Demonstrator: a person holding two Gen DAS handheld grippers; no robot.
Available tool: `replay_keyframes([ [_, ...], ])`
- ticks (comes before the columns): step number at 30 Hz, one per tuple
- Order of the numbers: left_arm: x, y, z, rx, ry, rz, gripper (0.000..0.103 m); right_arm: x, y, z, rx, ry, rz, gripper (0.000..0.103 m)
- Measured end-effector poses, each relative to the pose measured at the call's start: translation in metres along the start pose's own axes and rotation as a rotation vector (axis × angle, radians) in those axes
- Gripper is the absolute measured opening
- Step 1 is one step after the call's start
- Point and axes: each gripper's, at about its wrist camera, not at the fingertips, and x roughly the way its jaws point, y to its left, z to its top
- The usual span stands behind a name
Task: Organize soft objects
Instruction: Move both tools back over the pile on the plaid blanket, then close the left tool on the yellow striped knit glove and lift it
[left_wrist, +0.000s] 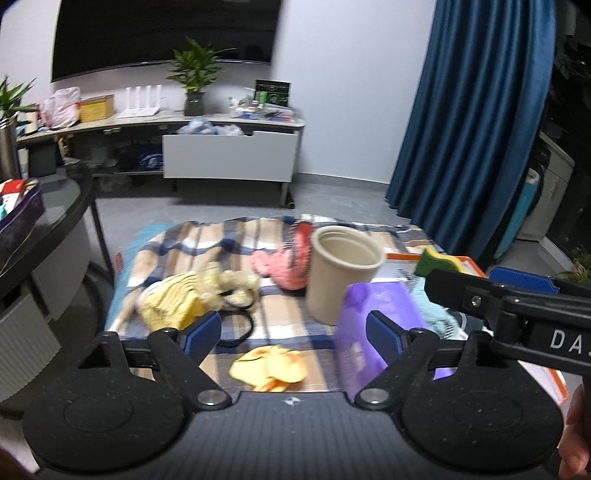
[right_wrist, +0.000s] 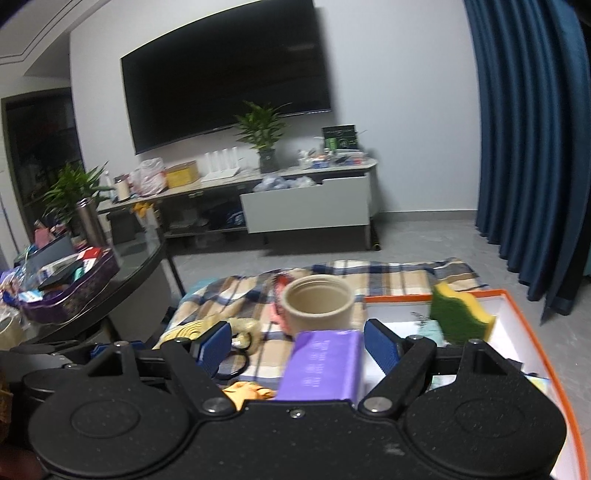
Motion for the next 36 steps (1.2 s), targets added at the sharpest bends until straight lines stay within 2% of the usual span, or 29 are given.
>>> replay_keyframes([
  [6, 0.002, 0.035, -0.007, -0.051, 0.011, 0.058, 0.091, 0.008, 0.017, -0.01, -0.031, 0.032, 0.038, 0.093],
  [14, 0.023, 0.082, -0.017, -0.106, 0.056, 0.168, 0.095, 0.011, 0.042, -0.027, -0.101, 0.058, 0.093, 0.093],
  [16, 0.033, 0.088, -0.015, -0.098, 0.058, 0.191, 0.096, 0.013, 0.045, -0.028, -0.109, 0.066, 0.097, 0.093],
  [18, 0.043, 0.093, -0.014, -0.076, 0.06, 0.208, 0.103, 0.015, 0.047, -0.031, -0.107, 0.074, 0.098, 0.093],
  [26, 0.092, 0.101, -0.006, 0.017, 0.077, 0.274, 0.103, 0.022, 0.056, -0.04, -0.124, 0.102, 0.11, 0.093],
  [28, 0.103, 0.104, -0.005, 0.04, 0.067, 0.294, 0.097, 0.027, 0.061, -0.043, -0.131, 0.109, 0.109, 0.093],
  [29, 0.107, 0.105, -0.004, 0.047, 0.068, 0.297, 0.088, 0.03, 0.064, -0.045, -0.133, 0.115, 0.107, 0.093],
  [30, 0.111, 0.108, -0.003, 0.049, 0.071, 0.29, 0.07, 0.032, 0.066, -0.047, -0.136, 0.121, 0.109, 0.093],
  [31, 0.113, 0.11, -0.003, 0.043, 0.075, 0.269, 0.059, 0.034, 0.069, -0.049, -0.141, 0.128, 0.112, 0.093],
  [32, 0.113, 0.115, -0.003, 0.025, 0.083, 0.243, 0.04, 0.037, 0.072, -0.05, -0.147, 0.132, 0.114, 0.093],
  [33, 0.112, 0.118, -0.002, 0.004, 0.09, 0.219, 0.032, 0.039, 0.075, -0.052, -0.153, 0.133, 0.116, 0.093],
  [36, 0.097, 0.122, -0.004, -0.034, 0.07, 0.173, 0.022, 0.048, 0.084, -0.059, -0.163, 0.139, 0.11, 0.093],
])
